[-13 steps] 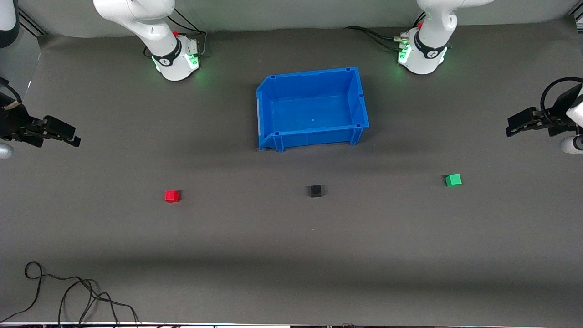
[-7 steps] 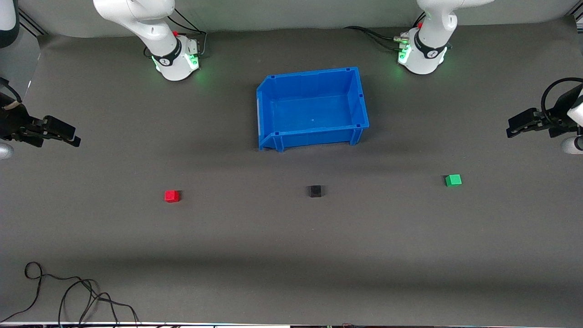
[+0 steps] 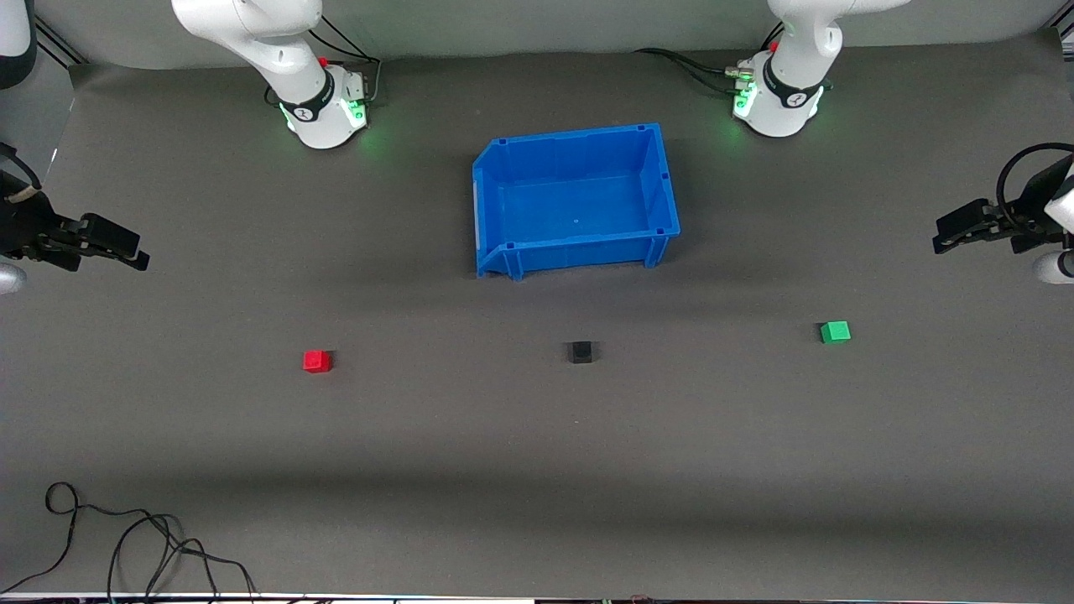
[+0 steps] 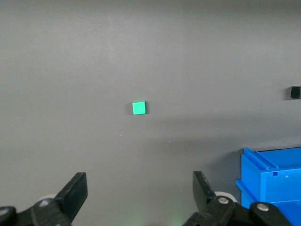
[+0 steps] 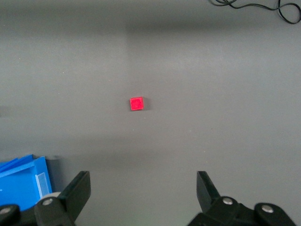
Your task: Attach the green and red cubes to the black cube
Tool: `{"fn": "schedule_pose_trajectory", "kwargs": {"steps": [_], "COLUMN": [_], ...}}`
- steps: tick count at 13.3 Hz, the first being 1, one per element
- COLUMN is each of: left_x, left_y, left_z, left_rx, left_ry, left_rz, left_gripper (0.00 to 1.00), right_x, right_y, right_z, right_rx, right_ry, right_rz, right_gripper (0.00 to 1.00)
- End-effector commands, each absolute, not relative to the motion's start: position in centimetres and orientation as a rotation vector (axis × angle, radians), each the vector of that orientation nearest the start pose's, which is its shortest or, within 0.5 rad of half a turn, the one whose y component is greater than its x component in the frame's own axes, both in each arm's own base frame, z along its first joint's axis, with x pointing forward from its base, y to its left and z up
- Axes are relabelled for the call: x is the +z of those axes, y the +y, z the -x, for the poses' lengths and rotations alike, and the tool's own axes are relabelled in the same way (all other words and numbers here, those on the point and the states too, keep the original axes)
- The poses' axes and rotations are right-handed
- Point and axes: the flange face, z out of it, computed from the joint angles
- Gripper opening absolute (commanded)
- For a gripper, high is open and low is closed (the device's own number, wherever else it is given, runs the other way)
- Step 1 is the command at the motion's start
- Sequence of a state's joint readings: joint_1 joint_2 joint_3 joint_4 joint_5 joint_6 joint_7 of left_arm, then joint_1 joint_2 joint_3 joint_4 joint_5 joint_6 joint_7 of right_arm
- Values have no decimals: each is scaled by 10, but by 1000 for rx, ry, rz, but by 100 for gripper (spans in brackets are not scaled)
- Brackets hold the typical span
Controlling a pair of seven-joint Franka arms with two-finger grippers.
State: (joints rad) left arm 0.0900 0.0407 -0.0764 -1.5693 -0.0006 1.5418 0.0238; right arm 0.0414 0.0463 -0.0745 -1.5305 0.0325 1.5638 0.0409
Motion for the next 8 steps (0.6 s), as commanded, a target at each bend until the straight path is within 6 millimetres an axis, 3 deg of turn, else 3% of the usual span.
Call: {"fn": "schedule_pose_trajectory", "kwargs": {"steps": [1, 3, 8], "left_x": [584, 564, 493], "left_y": [8, 12, 29], "left_z": [-562, -565, -566], "left_rx": [139, 154, 103], "left_ry": [17, 1, -54], "left_rz": [3151, 3156, 3156], "left_gripper": [100, 100, 98], "right_x": [616, 613, 605], "right_y": [-10, -12, -10], "right_z": [-574, -589, -595], "right_rx": [28, 35, 129], "right_ry": [491, 877, 1664], "right_rz": [3084, 2976, 2546], "right_gripper": [100, 100, 100]}}
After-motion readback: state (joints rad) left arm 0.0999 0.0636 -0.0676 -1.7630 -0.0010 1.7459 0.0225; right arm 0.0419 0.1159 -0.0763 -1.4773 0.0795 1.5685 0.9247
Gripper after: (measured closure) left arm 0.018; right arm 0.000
